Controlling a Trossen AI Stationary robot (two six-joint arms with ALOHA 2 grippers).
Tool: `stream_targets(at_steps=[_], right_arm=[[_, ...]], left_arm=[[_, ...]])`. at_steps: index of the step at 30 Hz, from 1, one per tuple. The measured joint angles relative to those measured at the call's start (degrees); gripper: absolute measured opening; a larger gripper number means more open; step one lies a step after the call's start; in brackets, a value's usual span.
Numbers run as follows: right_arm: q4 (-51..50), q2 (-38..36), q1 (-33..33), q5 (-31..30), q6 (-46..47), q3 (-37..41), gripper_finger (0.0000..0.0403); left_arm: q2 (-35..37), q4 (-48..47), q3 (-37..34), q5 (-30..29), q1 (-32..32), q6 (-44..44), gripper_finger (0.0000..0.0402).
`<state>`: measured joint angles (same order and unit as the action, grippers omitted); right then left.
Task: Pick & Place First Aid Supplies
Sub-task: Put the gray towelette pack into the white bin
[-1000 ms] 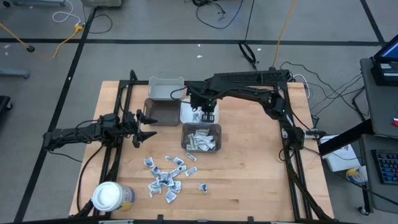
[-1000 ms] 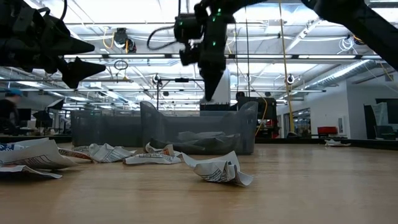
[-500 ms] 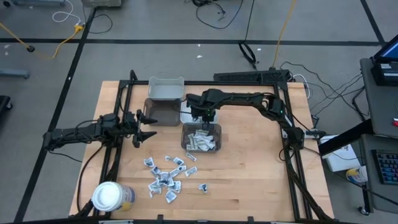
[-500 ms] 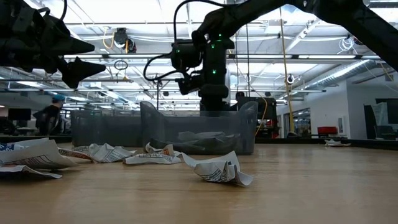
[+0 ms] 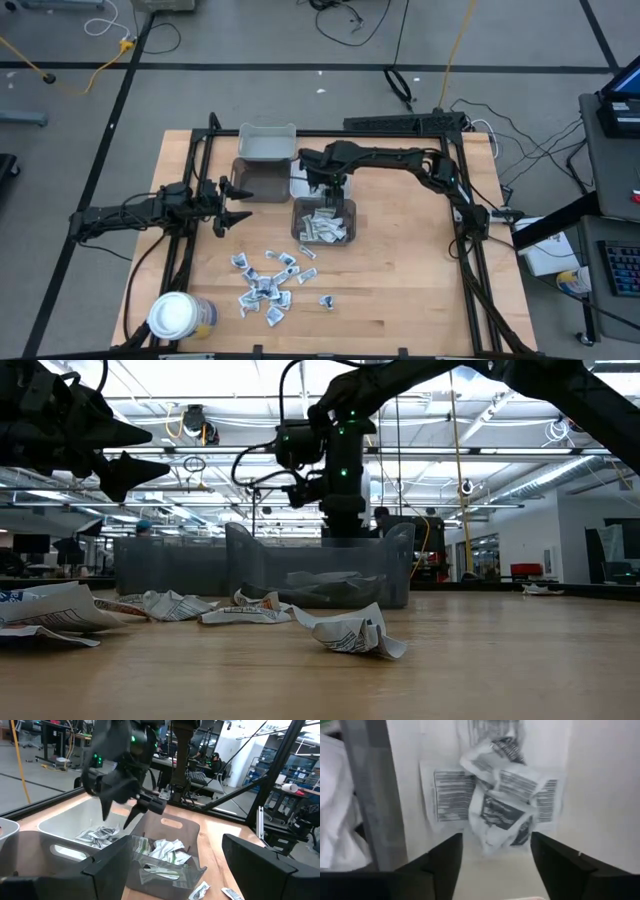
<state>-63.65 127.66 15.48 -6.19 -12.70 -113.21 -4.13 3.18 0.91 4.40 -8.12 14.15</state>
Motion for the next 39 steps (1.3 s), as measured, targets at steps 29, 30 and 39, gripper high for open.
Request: stream_targets(at_steps=[29,30,39], right_arm=[[2.9,-20.6,10.6,0.2,34.6,14.8,0.0251],[4.4,-22.9,11.5,0.2,34.7,18.1,0.0251],[7.6,-40.3,19.9,-4.3,36.2,40.8,0.0251]], left_arm=[[0.0,0.0,0.0,0.0,0.0,0.0,0.031],[0.0,0.0,0.0,0.0,0.0,0.0,0.031],[0.0,0.0,0.0,0.0,0.0,0.0,0.031]])
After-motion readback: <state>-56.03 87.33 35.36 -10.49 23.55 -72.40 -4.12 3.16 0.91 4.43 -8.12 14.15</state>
